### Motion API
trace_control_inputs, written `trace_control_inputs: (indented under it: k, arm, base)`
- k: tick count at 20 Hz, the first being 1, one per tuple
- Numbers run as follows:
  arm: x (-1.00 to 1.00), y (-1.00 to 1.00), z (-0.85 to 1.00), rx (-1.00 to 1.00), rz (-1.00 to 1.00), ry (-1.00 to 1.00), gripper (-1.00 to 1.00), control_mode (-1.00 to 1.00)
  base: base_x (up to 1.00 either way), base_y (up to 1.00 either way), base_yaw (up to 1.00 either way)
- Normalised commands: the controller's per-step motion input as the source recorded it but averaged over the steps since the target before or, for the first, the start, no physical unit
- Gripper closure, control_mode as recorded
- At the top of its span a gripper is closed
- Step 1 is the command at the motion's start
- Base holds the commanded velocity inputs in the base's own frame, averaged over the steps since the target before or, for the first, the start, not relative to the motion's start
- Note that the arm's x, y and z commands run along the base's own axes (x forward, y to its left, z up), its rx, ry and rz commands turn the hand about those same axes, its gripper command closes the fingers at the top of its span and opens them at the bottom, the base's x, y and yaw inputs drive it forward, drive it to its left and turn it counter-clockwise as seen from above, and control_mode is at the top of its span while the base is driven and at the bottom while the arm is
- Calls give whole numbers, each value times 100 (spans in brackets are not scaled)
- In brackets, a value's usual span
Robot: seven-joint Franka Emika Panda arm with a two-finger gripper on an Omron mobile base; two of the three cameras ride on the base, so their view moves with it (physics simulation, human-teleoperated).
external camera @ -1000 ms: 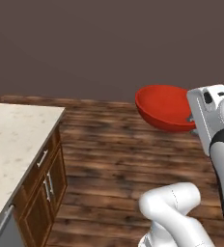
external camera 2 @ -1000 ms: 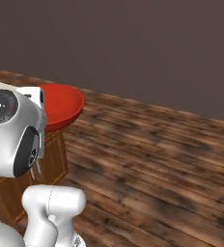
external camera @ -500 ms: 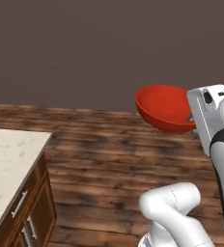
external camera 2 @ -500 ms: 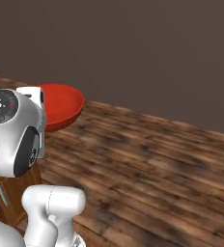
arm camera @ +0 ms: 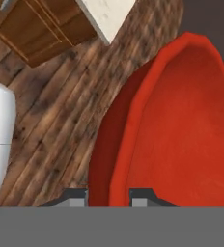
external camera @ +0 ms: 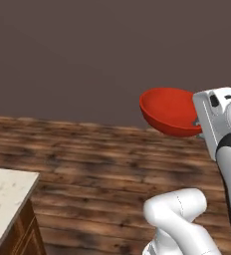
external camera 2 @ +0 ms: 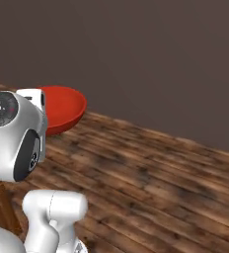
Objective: Pick up the bowls from the cabinet and place each bowl in front of a stool on the dining counter.
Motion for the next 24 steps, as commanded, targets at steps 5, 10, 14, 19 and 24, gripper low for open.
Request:
trace_control_inputs:
  k: [5, 10, 14, 19, 24]
  arm:
    - [0, 0, 0, 0, 0, 0, 100, 100]
    - [0, 0, 0, 0, 0, 0, 100, 100]
    - [0, 0, 0, 0, 0, 0, 100, 100]
    - [0, 0, 0, 0, 0, 0, 100, 100]
    - [0, 0, 0, 0, 0, 0, 100, 100]
  base:
    - [100, -4, 29]
    - [100, -4, 47]
    - [100, -5, 62]
    - [86, -10, 76]
    - [81, -36, 73]
